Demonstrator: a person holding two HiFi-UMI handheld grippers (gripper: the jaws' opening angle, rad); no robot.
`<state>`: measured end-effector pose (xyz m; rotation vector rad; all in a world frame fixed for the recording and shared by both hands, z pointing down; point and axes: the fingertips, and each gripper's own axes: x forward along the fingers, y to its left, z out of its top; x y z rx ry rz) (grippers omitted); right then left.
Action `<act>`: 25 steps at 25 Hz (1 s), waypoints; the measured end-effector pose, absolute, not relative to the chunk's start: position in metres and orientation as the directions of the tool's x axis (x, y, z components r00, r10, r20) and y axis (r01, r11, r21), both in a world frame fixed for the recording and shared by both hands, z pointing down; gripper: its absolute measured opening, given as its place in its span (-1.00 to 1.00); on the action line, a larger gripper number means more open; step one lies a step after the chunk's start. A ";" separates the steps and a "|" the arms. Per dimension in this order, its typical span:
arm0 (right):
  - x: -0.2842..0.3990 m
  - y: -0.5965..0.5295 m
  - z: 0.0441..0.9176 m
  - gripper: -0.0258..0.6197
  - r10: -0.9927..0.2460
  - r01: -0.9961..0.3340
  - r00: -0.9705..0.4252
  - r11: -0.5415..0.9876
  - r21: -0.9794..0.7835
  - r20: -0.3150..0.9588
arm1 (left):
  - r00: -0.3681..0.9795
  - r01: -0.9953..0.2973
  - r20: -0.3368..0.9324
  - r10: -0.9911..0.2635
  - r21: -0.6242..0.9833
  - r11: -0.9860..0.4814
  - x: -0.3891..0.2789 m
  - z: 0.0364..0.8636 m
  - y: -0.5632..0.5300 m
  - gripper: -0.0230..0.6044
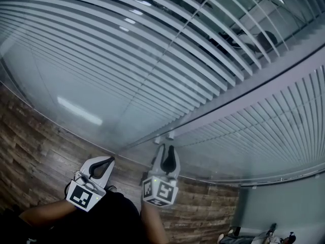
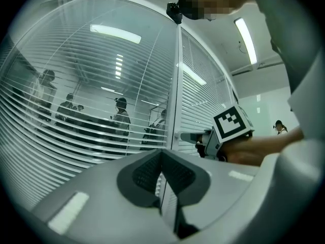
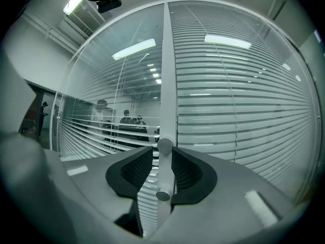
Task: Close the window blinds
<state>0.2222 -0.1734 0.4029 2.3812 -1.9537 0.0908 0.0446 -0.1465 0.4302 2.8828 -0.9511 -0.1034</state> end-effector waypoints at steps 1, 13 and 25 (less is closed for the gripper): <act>0.225 -0.178 0.405 -0.60 -0.977 -0.980 0.197 -0.197 0.001 0.084 | 0.803 -0.589 -0.029 -0.596 0.121 -0.799 0.046 0.432 -0.150 -0.92; 0.226 -0.194 0.404 -0.52 -0.976 -0.977 0.206 -0.210 -0.040 0.073 | 0.799 -0.595 -0.025 -0.601 0.123 -0.795 0.041 0.436 -0.163 -0.92; 0.224 -0.195 0.401 -0.52 -0.962 -0.965 0.261 -0.263 -0.018 0.079 | 0.785 -0.611 -0.009 -0.619 0.147 -0.778 0.026 0.437 -0.171 -0.92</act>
